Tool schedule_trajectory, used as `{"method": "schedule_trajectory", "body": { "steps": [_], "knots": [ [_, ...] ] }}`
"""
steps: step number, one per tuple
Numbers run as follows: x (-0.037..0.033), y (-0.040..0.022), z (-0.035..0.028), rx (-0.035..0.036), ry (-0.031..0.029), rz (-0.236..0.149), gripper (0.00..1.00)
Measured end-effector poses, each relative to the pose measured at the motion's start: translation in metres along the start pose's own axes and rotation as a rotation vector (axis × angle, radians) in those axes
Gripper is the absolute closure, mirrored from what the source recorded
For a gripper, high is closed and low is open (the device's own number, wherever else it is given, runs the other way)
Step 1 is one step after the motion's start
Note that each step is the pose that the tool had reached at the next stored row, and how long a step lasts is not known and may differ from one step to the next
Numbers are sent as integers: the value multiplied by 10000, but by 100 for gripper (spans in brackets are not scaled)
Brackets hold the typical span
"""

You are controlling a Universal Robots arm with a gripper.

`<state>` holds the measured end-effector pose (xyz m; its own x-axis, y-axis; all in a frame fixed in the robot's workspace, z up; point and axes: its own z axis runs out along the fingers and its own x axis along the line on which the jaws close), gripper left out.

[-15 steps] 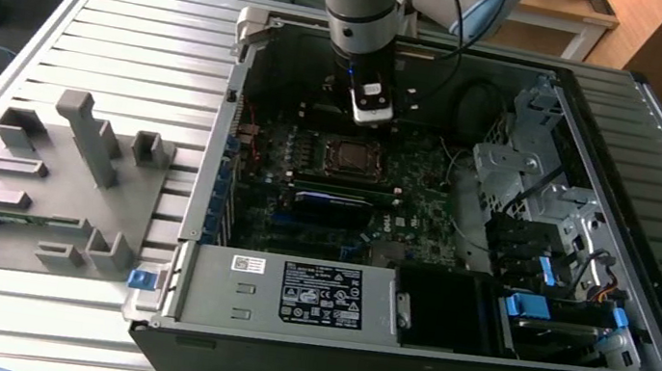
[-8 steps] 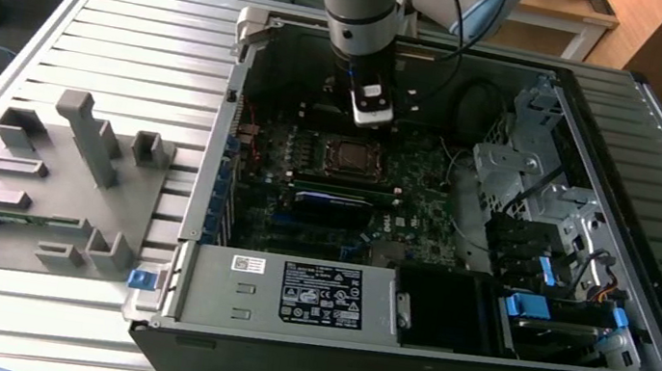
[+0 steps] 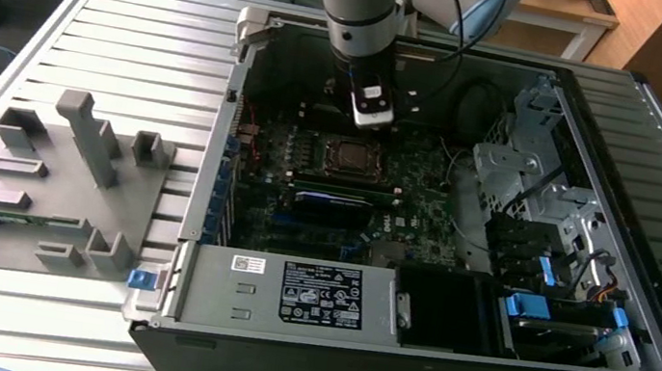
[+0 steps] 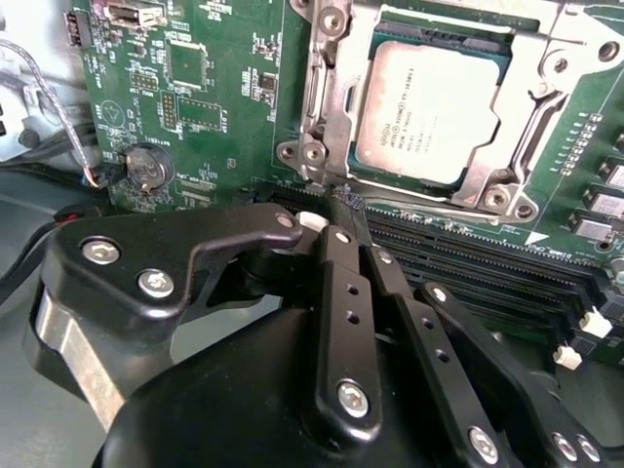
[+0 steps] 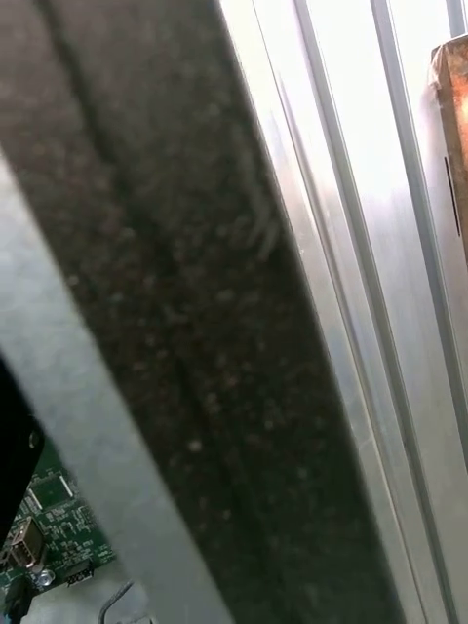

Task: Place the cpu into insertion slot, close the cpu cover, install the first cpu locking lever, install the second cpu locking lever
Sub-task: 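Install the first cpu locking lever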

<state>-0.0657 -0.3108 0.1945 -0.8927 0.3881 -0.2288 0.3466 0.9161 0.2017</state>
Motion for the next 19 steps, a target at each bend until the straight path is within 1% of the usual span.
{"method": "schedule_trajectory", "body": {
  "steps": [6,9,12,16,17,19],
  "knots": [
    [-1,-7,6,-23,-106,-18,90],
    [-1,-8,6,-31,-112,-18,90],
    [0,-8,3,-58,-101,-6,90],
    [-1,-7,3,-62,-99,-6,90],
    [-2,-6,4,-49,-60,-3,90],
    [-6,-6,6,40,140,18,90]
  ]
}}
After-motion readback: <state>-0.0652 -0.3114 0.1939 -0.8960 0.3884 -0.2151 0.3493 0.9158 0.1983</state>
